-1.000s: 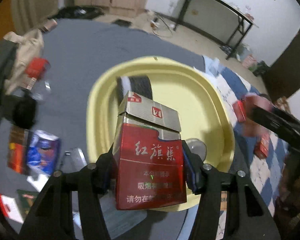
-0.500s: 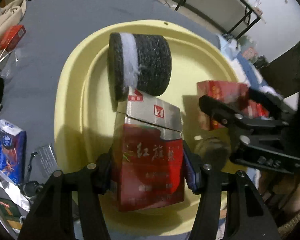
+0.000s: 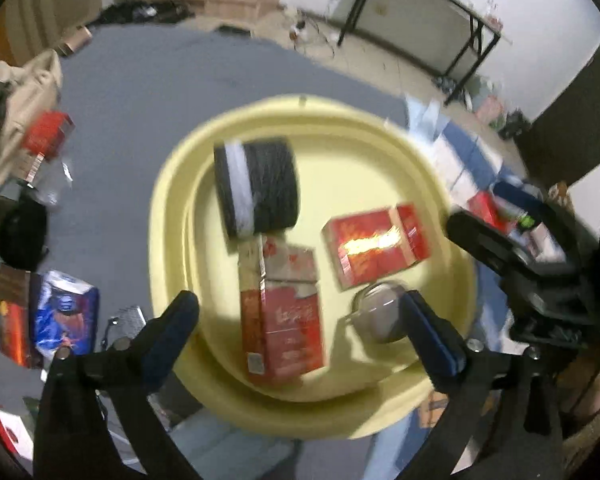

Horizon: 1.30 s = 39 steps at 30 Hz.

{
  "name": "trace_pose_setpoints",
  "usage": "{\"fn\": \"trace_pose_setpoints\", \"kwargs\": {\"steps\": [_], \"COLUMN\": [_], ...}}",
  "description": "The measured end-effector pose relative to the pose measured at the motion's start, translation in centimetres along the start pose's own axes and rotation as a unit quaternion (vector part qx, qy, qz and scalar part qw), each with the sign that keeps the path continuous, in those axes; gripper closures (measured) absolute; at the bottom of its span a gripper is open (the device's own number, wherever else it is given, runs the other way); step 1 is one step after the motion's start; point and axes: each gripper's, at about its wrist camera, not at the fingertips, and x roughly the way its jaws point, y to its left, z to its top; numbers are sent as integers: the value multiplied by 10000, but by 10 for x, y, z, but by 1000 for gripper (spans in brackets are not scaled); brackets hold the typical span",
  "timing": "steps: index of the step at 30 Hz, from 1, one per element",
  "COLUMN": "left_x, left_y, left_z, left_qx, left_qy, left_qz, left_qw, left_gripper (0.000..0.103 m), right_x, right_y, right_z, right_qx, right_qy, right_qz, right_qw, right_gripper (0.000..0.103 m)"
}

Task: Organize rigid objects
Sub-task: 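Carry both red packs into the yellow tray and release them, then grasp the white ball with left tool while right tool grasps red pack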

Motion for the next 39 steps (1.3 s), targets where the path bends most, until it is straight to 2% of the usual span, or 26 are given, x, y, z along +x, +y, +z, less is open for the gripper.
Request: {"fn": "trace_pose_setpoints", "kwargs": {"steps": [2, 7, 10, 13, 17, 19, 21, 23, 26, 30, 37, 39], "left_x": [-13, -37, -37, -34, -20, -12, -6, 6, 31, 67, 116, 129], "left_y": [-13, -73, -114, -144, -172, -182, -187, -195, -215, -229, -243, -246], "left_z": [1, -6, -11, -22, -23, -16, -8, 3, 21, 45, 77, 82], "left_qx": [24, 450, 711, 1035, 1341, 1479, 1434, 1379, 1456, 1231, 794, 690], "left_qy": [-163, -387, -369, -368, -122, -49, 10, 148, 340, 577, 735, 789], "left_qz": [-121, -239, -323, -388, -363, -352, -537, -741, -756, -846, -823, -821], "left_qw": [9998, 9979, 9963, 9932, 9902, 9884, 9882, 9876, 9859, 9871, 9907, 9911], "left_gripper": [0, 0, 0, 0, 0, 0, 0, 0, 0, 1, 2, 6], "right_x": [-33, -100, -137, -163, -185, -188, -185, -177, -162, -137, -105, -99], "right_y": [-15, -59, -90, -115, -138, -150, -165, -179, -190, -194, -208, -214], "right_z": [-12, -59, -99, -132, -151, -156, -161, -166, -173, -174, -164, -165], "right_qx": [173, 415, 428, 465, 410, 251, 55, 7, -34, -249, -593, -585], "right_qy": [-317, -571, -535, -426, -359, -309, -136, 14, 150, 327, 240, 203], "right_qz": [35, -220, -611, -706, -803, -713, -509, -206, 351, 620, 746, 756], "right_qw": [9993, 9973, 9958, 9955, 9953, 9967, 9986, 9998, 9993, 9972, 9952, 9952], "right_gripper": [0, 0, 0, 0, 0, 0, 0, 0, 0, 0, 0, 0]}}
